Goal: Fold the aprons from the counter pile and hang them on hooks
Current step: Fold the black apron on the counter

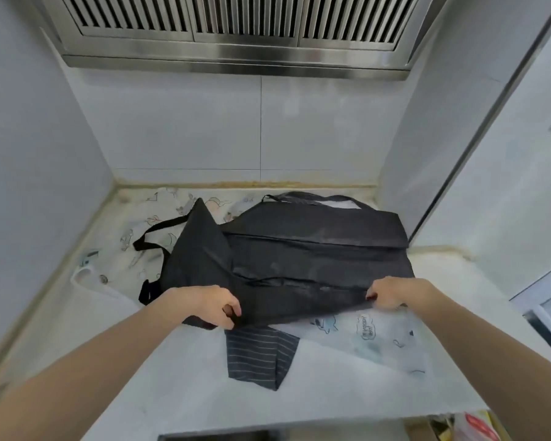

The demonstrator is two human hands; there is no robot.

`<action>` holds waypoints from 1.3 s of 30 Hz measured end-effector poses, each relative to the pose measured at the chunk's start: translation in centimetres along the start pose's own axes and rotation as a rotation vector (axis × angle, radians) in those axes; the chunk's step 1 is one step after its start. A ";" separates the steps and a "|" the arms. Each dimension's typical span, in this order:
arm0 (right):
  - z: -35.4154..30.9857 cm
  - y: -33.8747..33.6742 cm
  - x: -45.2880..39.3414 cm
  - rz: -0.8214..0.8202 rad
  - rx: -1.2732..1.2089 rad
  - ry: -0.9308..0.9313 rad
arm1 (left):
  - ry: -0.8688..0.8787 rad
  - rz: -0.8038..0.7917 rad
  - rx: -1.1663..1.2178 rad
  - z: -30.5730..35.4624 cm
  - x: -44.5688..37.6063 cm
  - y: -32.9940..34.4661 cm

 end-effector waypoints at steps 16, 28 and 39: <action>-9.9 -5.1 -7.5 0.123 -0.243 -0.388 | -0.245 0.818 -0.056 -2.9 -3.5 -4.8; -25.4 -10.2 -9.5 0.046 -0.385 -0.668 | -0.824 0.577 0.364 -13.8 -0.2 1.7; -26.9 -9.0 -9.5 0.138 -0.112 -0.510 | -0.254 0.944 1.485 -13.5 7.8 -7.2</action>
Point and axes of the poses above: each hand's wrist, its own x-axis away from the middle knuckle, its own y-axis out of the palm, z = x × y, the point moved 3 cm from there along -x, towards the middle knuckle, and after that the axes turned 6 degrees about x, right-handed, at the moved point
